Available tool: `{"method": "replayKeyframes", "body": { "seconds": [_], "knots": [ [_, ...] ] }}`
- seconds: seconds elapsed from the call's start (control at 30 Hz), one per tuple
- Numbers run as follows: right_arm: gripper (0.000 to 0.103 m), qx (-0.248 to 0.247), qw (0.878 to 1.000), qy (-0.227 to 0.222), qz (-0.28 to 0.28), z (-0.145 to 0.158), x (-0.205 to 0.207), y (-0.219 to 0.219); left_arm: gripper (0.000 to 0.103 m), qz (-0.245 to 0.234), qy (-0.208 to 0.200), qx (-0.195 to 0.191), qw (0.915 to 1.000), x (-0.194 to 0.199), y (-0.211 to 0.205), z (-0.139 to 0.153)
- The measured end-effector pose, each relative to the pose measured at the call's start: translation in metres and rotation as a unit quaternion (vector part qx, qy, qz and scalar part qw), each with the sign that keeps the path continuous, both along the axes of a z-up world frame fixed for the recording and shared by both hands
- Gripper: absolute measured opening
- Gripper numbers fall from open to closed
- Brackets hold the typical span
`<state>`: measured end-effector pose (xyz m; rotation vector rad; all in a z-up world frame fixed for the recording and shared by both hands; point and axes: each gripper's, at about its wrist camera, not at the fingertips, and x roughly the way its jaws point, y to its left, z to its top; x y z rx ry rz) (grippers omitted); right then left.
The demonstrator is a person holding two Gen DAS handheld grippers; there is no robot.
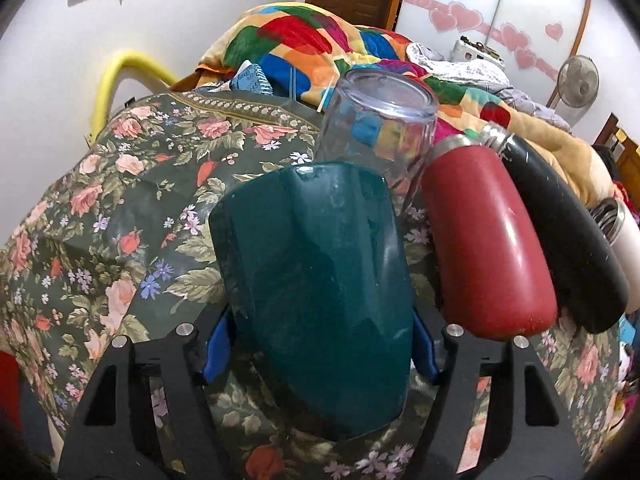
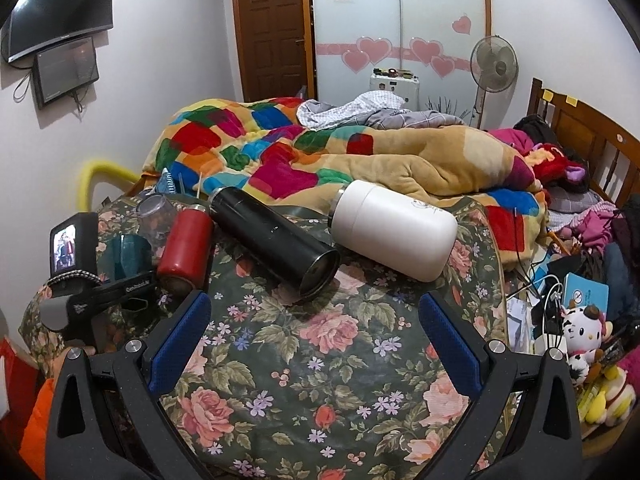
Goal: Flip cup upright
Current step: 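Lift the teal mug with the left gripper and rotate it upright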
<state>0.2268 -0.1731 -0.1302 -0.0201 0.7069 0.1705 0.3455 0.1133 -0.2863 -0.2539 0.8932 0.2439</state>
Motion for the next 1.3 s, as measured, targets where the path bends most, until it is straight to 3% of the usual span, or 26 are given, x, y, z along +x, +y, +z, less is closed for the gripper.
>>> {"method": "replayKeyframes", "body": {
  "seconds": [0.23, 0.43, 0.87, 1.07, 1.3],
  "knots": [
    [0.103, -0.005, 1.000, -0.012, 0.007, 0.008, -0.009, 0.003, 0.071, -0.022, 0.005, 0.008, 0.9997, -0.031, -0.006, 0.007],
    [0.103, -0.007, 0.999, -0.029, 0.012, 0.018, -0.023, 0.002, 0.071, -0.050, -0.010, 0.021, 0.9985, -0.062, -0.022, 0.032],
    [0.103, 0.008, 0.998, -0.066, 0.000, 0.037, -0.058, -0.023, 0.071, -0.157, -0.086, 0.032, 0.9832, -0.105, -0.117, 0.107],
    [0.103, 0.020, 0.997, -0.071, -0.015, 0.036, -0.067, -0.046, 0.071, -0.207, -0.069, 0.013, 0.9759, -0.097, -0.169, 0.102],
    [0.103, 0.035, 0.996, -0.069, -0.037, 0.032, -0.070, -0.074, 0.071, -0.253, -0.033, 0.009, 0.9669, -0.083, -0.228, 0.071]
  ]
}}
